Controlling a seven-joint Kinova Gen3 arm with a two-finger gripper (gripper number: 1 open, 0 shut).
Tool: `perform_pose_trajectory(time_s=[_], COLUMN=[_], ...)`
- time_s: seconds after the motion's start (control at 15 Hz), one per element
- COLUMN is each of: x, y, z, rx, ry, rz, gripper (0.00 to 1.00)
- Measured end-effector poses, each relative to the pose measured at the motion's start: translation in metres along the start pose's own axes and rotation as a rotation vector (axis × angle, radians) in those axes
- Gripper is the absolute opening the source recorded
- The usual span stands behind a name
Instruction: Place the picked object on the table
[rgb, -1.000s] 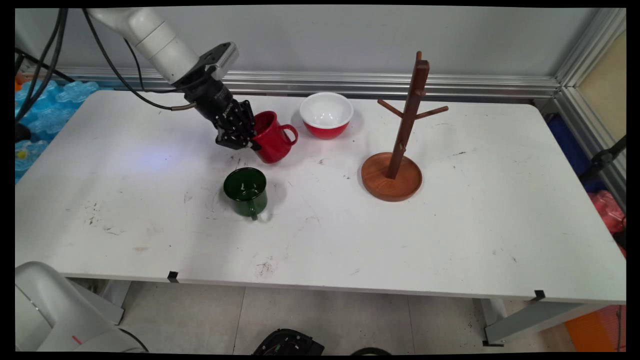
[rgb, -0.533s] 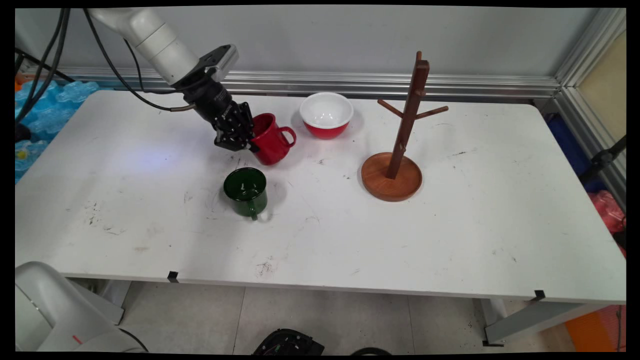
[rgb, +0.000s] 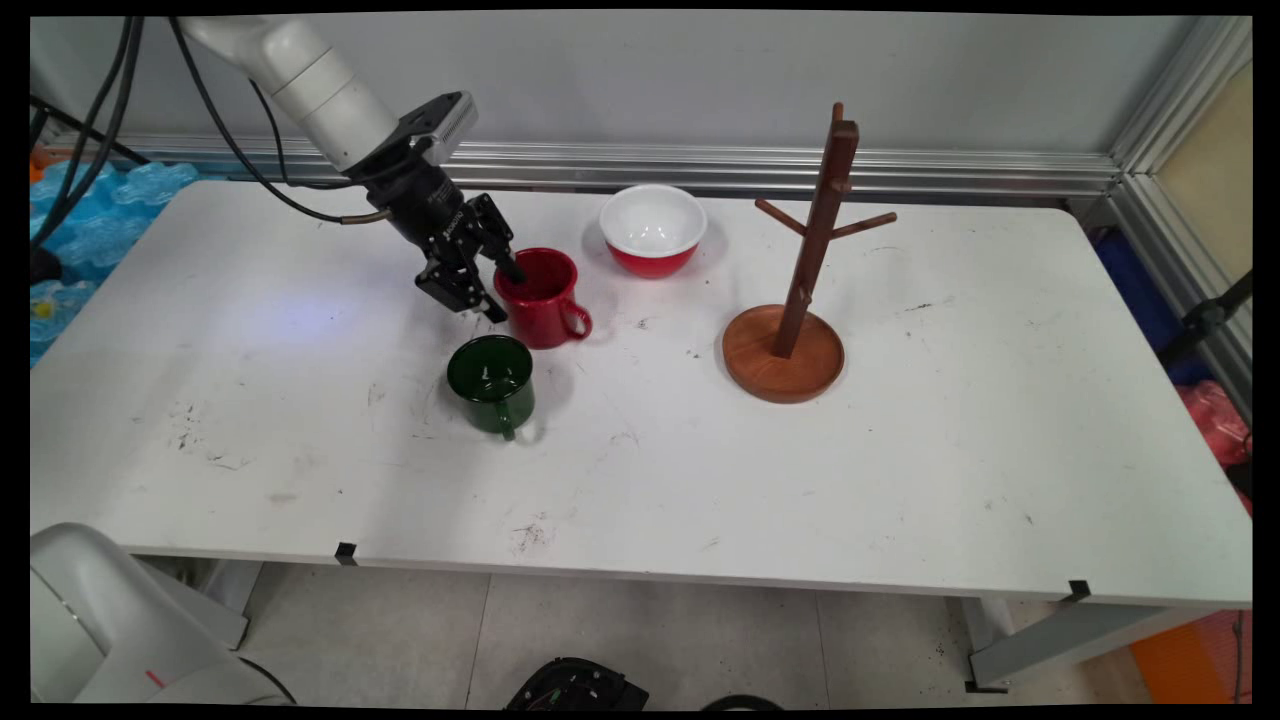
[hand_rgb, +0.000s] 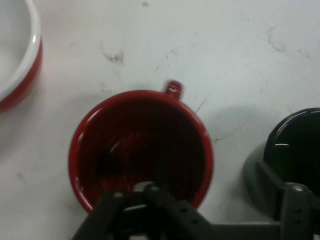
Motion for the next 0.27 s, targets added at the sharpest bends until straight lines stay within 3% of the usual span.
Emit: perform_pose_trajectory(time_s=[0.27], x=[-0.0001], y=[-0.0006], z=[0.0003], rx=[-0.001], ry=[0.0], rz=[-0.004], gripper=[1.0])
